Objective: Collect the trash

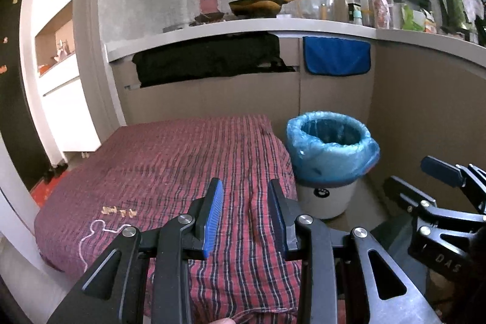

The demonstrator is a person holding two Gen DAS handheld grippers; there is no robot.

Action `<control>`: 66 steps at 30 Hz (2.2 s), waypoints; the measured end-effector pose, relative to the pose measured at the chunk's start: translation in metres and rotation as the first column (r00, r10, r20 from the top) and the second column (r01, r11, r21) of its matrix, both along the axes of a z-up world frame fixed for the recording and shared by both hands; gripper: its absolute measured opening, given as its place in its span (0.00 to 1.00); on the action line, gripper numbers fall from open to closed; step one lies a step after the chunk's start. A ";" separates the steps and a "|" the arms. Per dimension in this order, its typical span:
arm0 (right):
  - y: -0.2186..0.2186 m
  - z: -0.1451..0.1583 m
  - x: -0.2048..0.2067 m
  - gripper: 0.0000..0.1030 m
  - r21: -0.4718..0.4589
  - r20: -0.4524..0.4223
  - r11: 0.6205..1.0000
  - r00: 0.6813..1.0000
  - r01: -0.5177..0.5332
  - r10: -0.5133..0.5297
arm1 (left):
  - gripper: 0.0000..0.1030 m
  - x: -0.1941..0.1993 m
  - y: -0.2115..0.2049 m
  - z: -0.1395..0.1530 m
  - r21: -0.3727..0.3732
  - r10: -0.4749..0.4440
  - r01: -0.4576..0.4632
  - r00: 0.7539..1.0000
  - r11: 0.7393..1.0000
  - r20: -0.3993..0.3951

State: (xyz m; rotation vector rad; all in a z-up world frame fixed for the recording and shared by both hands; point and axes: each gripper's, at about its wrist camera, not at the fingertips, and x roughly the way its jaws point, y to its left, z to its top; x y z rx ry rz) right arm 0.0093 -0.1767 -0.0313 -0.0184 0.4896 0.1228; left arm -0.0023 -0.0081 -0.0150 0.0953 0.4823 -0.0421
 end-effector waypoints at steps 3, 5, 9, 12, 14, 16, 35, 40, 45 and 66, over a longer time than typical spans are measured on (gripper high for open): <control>-0.001 0.002 -0.003 0.66 0.002 0.011 1.000 1.000 0.003 -0.003 | 0.31 -0.005 -0.004 0.001 0.012 -0.001 0.001 1.000 1.000 0.012; 0.000 0.001 -0.005 0.66 0.001 0.014 1.000 1.000 0.001 -0.001 | 0.31 -0.005 -0.005 0.001 0.014 -0.010 0.010 1.000 1.000 0.006; -0.001 0.001 -0.005 0.66 0.002 0.016 1.000 1.000 0.002 -0.002 | 0.31 -0.004 -0.006 0.000 0.004 -0.012 0.012 1.000 1.000 -0.008; -0.004 0.002 -0.005 0.66 0.013 0.020 1.000 1.000 0.005 -0.006 | 0.31 -0.008 -0.004 0.003 -0.017 -0.015 0.016 1.000 1.000 0.012; -0.006 0.002 -0.006 0.66 0.021 0.022 1.000 1.000 0.007 -0.008 | 0.31 -0.011 -0.002 0.006 -0.024 -0.016 0.017 0.999 1.000 0.031; -0.006 0.002 -0.007 0.66 0.021 0.024 1.000 1.000 0.007 -0.007 | 0.31 -0.015 -0.001 0.007 -0.024 -0.011 0.012 0.999 1.000 0.045; -0.004 0.005 -0.013 0.66 -0.004 0.052 1.000 0.999 0.010 -0.010 | 0.31 -0.018 0.000 0.012 -0.025 -0.018 0.020 0.998 0.999 0.061; -0.005 0.005 -0.013 0.66 -0.002 0.053 1.000 0.999 0.011 -0.011 | 0.31 -0.018 0.000 0.012 -0.025 -0.019 0.021 0.998 0.999 0.060; -0.004 0.005 -0.014 0.66 -0.001 0.051 1.000 0.999 0.013 -0.013 | 0.31 -0.018 0.000 0.012 -0.027 -0.018 0.020 0.998 0.999 0.060; -0.004 0.004 -0.014 0.66 0.000 0.043 1.000 0.999 0.008 -0.008 | 0.31 -0.015 -0.001 0.009 -0.040 -0.013 0.015 0.999 0.999 0.049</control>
